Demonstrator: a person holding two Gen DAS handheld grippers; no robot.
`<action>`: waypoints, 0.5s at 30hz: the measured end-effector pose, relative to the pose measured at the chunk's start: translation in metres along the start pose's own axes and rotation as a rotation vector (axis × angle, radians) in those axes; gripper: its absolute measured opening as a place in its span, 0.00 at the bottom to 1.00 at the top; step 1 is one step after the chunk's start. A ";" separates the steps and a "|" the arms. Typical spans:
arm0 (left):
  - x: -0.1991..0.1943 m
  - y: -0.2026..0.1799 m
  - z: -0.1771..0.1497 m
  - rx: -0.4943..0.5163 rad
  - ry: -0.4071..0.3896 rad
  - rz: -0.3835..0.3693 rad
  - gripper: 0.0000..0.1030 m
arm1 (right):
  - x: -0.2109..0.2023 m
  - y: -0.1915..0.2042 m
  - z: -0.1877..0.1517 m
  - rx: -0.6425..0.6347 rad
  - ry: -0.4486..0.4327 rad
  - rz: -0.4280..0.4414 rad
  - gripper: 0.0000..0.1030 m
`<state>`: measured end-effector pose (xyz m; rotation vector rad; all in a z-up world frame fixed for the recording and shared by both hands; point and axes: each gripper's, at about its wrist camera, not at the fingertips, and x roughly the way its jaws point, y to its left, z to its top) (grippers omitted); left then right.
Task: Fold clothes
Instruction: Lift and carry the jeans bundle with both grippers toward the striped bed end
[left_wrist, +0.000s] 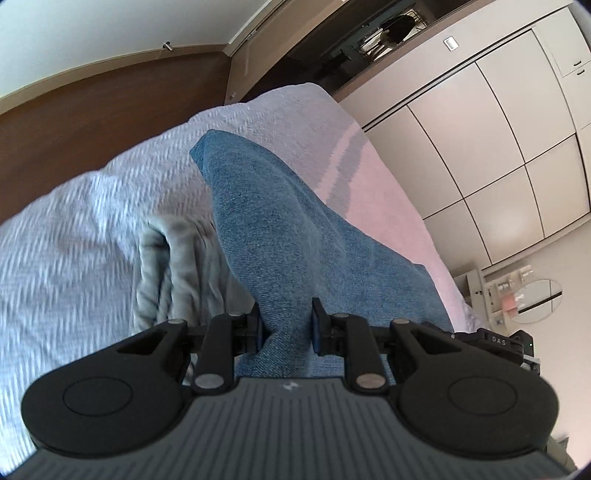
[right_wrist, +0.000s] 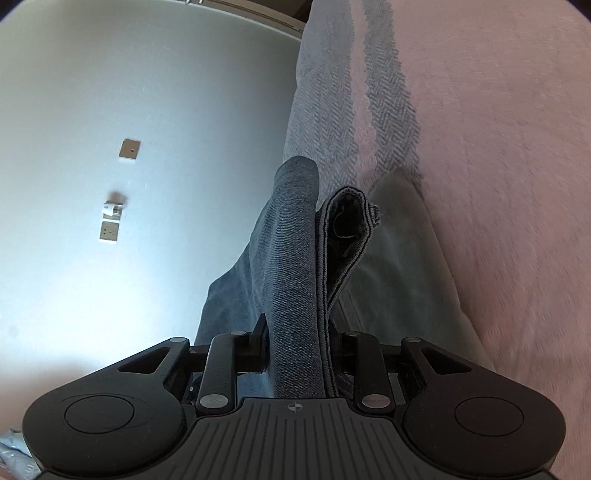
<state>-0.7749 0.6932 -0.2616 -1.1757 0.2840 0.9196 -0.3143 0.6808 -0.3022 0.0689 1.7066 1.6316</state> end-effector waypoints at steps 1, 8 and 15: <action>0.004 0.002 0.003 0.000 0.000 0.003 0.17 | 0.005 -0.002 0.004 -0.002 0.001 0.001 0.25; 0.027 0.019 0.011 -0.010 0.013 0.021 0.17 | 0.031 -0.020 0.017 -0.002 0.017 -0.026 0.25; 0.043 0.028 0.016 -0.012 0.014 0.019 0.17 | 0.034 -0.029 0.025 -0.006 0.004 -0.023 0.25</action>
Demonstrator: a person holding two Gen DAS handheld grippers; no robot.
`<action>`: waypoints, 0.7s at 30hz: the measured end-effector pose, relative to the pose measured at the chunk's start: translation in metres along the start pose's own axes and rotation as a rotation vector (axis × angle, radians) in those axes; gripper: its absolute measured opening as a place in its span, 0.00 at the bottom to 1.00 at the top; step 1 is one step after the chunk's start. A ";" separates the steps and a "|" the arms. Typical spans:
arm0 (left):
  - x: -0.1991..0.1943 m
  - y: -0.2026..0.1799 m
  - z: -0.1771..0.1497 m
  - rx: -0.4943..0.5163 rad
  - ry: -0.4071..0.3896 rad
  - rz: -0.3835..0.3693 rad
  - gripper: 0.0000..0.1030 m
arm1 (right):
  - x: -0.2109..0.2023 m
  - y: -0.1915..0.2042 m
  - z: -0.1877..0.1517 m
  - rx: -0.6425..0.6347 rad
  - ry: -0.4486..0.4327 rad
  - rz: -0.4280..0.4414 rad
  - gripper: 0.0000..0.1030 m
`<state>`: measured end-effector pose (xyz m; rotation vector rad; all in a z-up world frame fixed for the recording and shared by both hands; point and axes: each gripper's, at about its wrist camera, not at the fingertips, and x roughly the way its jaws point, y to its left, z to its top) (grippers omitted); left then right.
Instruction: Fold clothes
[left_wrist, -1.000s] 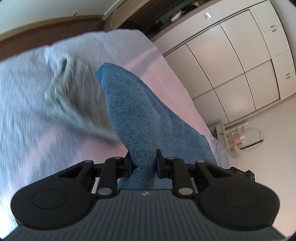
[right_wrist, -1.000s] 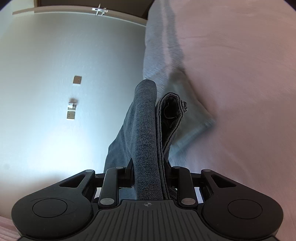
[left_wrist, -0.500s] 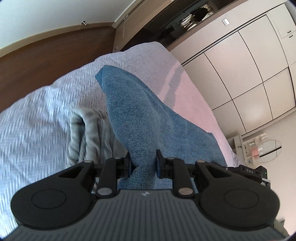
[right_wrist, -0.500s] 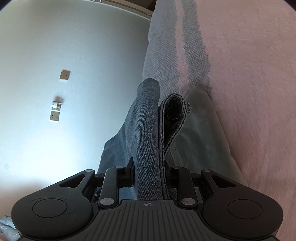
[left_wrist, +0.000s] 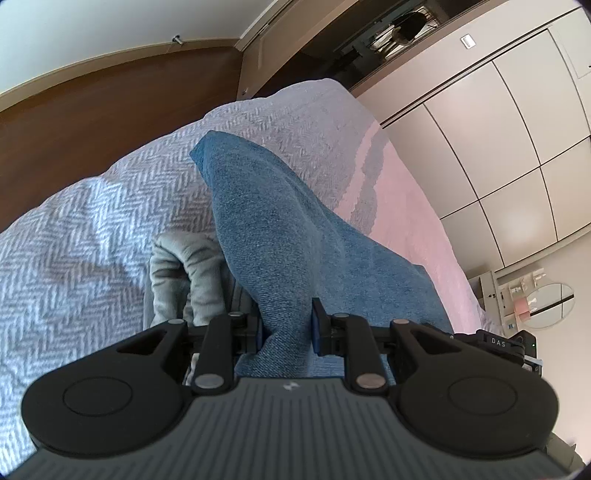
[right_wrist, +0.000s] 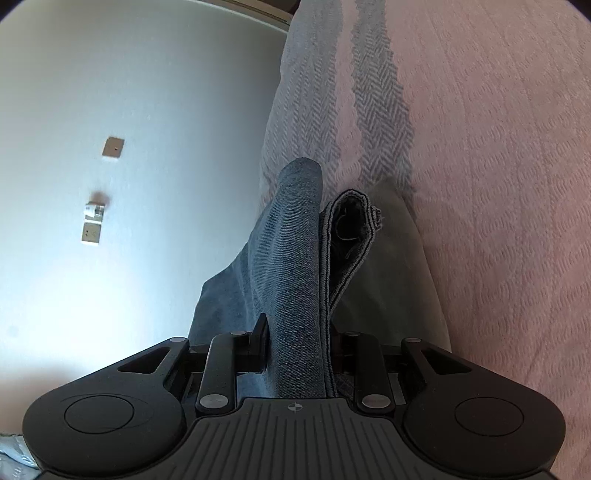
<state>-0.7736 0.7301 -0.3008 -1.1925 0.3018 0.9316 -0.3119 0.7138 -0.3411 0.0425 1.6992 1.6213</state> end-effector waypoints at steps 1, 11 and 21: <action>0.002 0.001 0.000 0.001 0.003 -0.001 0.17 | -0.001 -0.001 0.000 0.002 0.000 -0.001 0.25; 0.016 0.012 -0.008 0.057 0.018 0.042 0.20 | 0.012 -0.021 -0.009 -0.014 0.002 -0.135 0.40; -0.005 -0.003 -0.019 0.077 -0.034 0.150 0.27 | -0.008 0.028 -0.030 -0.261 -0.239 -0.426 0.67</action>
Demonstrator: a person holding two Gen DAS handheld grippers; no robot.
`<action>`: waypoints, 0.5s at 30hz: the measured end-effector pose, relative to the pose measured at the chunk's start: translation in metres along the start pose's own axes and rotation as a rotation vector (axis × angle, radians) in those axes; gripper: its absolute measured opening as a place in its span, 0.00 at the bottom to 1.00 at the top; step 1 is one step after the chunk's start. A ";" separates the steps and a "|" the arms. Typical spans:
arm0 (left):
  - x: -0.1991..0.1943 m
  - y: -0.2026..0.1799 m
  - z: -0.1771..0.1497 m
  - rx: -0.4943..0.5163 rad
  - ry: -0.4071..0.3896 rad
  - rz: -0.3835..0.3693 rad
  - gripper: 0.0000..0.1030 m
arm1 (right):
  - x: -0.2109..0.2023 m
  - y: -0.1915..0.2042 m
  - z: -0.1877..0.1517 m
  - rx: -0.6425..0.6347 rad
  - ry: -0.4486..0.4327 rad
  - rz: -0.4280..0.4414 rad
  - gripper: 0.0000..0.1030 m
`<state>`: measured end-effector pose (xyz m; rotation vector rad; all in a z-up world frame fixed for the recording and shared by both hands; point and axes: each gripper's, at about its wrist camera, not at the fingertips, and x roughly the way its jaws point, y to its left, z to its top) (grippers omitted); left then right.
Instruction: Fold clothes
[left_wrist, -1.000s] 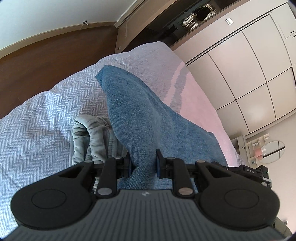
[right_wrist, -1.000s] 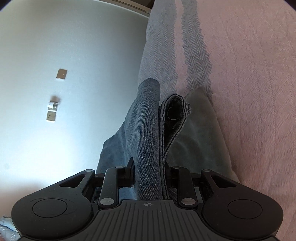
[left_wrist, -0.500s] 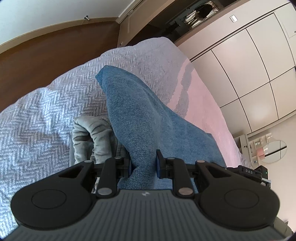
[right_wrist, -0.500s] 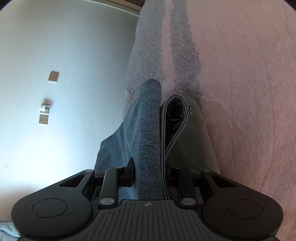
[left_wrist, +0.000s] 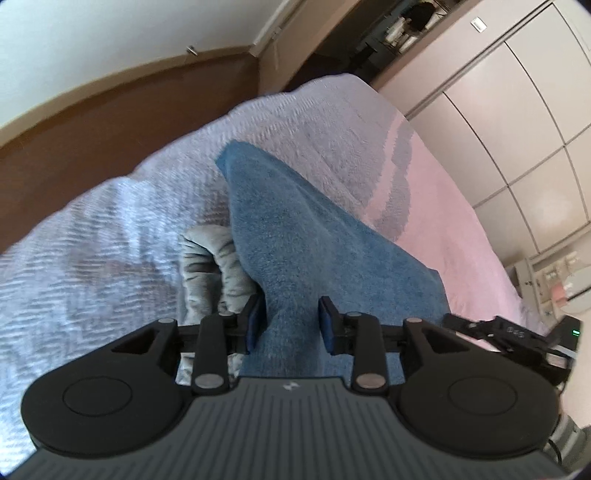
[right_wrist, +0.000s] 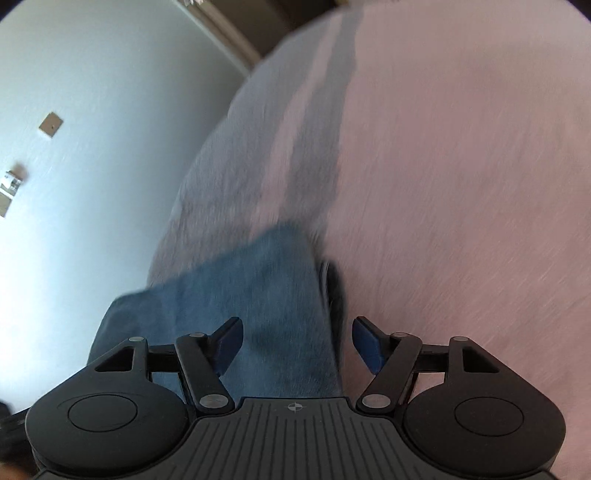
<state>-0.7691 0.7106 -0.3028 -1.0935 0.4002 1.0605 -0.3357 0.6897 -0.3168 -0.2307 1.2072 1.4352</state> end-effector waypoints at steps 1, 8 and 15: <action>-0.008 -0.004 -0.001 0.017 -0.020 0.013 0.27 | -0.007 0.004 -0.002 -0.015 -0.021 -0.016 0.66; -0.055 -0.041 -0.029 0.261 -0.102 0.100 0.03 | -0.033 0.041 -0.056 -0.240 -0.095 -0.109 0.31; -0.028 -0.028 -0.055 0.293 -0.003 0.187 0.02 | 0.002 0.061 -0.097 -0.403 -0.016 -0.164 0.31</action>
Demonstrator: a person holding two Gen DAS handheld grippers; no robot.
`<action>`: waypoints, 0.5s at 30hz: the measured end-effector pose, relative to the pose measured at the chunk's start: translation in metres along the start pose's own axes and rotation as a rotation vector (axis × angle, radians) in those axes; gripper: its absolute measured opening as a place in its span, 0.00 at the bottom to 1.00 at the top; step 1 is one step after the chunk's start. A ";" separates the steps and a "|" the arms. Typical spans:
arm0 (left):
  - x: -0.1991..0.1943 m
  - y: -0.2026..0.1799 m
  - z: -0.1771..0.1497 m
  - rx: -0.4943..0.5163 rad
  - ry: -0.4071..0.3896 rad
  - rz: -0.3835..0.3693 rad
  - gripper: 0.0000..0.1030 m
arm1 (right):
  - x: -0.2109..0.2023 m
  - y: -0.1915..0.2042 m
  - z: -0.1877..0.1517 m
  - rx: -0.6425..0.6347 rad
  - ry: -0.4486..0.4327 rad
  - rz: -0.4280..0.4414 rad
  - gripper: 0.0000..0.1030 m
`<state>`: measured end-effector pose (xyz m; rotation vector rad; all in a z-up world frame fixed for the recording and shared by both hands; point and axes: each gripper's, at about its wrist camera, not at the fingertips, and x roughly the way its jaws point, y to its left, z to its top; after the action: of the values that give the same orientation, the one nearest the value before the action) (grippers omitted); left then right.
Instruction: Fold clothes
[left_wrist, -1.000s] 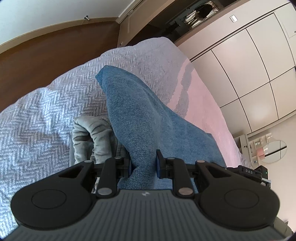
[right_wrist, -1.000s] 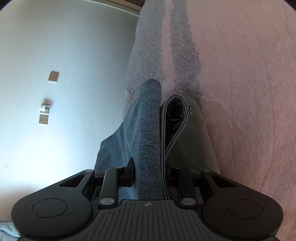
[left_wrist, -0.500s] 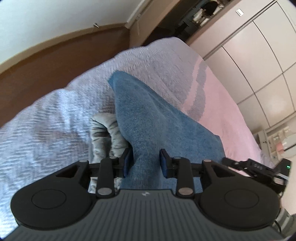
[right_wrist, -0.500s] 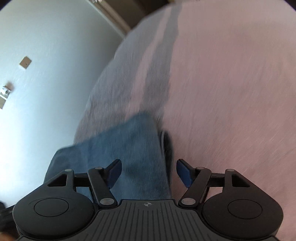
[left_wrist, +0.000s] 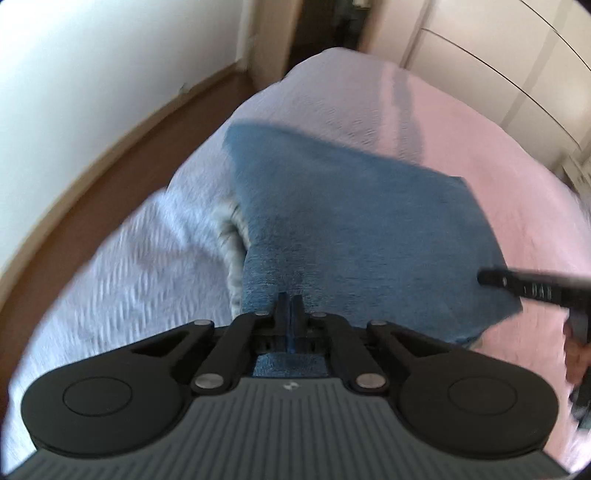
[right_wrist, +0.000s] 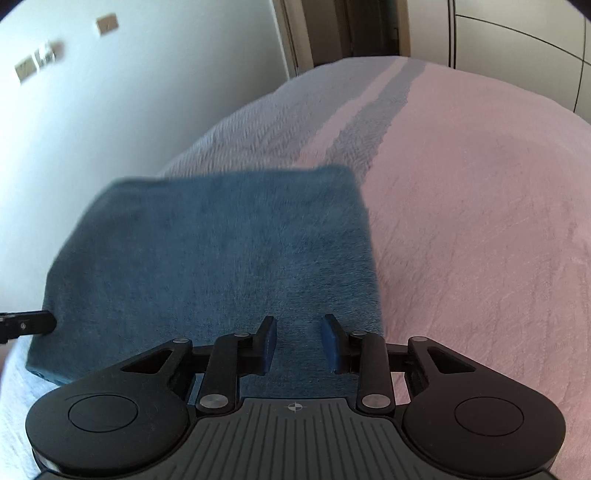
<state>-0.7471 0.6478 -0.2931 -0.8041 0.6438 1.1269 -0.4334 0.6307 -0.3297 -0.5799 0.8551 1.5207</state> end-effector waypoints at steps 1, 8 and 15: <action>0.003 0.004 -0.003 -0.023 0.004 0.002 0.03 | 0.002 0.002 0.000 -0.013 0.004 -0.002 0.31; -0.003 0.001 0.001 -0.055 -0.005 0.018 0.02 | -0.016 0.017 0.003 0.019 -0.008 0.072 0.31; -0.006 -0.018 -0.018 0.084 -0.011 0.082 0.04 | -0.010 0.056 -0.022 -0.108 0.068 0.096 0.31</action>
<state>-0.7328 0.6260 -0.2946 -0.7045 0.7154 1.1697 -0.4895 0.6074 -0.3247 -0.6814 0.8668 1.6502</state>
